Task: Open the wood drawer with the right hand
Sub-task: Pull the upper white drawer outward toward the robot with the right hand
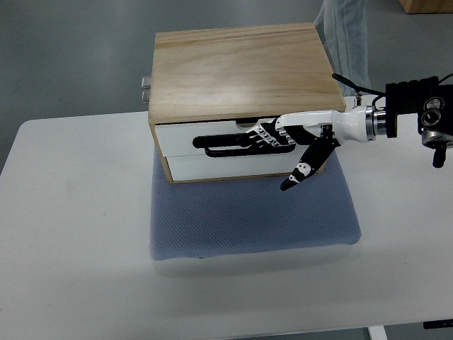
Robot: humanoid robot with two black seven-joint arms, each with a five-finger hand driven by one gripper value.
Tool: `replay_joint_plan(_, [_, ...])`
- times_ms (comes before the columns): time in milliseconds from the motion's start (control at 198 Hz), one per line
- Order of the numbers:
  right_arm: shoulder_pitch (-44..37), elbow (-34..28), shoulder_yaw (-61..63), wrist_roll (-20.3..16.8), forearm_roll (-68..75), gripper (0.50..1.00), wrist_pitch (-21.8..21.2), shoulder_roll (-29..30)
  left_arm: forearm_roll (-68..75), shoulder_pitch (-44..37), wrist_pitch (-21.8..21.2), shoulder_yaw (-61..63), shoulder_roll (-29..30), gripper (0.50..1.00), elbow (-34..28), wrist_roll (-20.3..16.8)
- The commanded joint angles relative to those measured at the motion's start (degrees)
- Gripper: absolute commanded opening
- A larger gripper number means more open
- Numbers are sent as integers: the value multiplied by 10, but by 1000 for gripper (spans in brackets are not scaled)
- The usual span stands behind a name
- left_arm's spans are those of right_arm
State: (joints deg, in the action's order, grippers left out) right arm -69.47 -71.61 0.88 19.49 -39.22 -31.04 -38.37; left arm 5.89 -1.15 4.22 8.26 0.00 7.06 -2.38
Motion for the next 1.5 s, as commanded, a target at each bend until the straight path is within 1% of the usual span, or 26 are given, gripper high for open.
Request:
replay_joint_plan(0, [0, -12, 0, 0, 0, 946, -7, -5, 0, 0, 0, 0, 0, 1000, 0, 0])
replay_joint_plan(314, [-1, -51, -8, 0, 0, 946, -9, -22, 0, 0, 0, 0, 0, 1000, 1, 0])
replay_joint_plan(658, [0, -107, -21, 2, 1, 946, -3, -54, 0, 0, 0, 0, 0, 1000, 0, 0])
replay_joint_plan(835, [4, -121, -26, 2, 1, 946, -2, -63, 0, 0, 0, 0, 0, 1000, 0, 0])
replay_joint_plan(1184, [6, -176, -33, 4, 1, 946, -1, -94, 0, 0, 0, 0, 0, 1000, 0, 0])
replay_joint_plan(1497, [9, -201, -33, 4, 1, 946, -2, -112, 0, 0, 0, 0, 0, 1000, 0, 0])
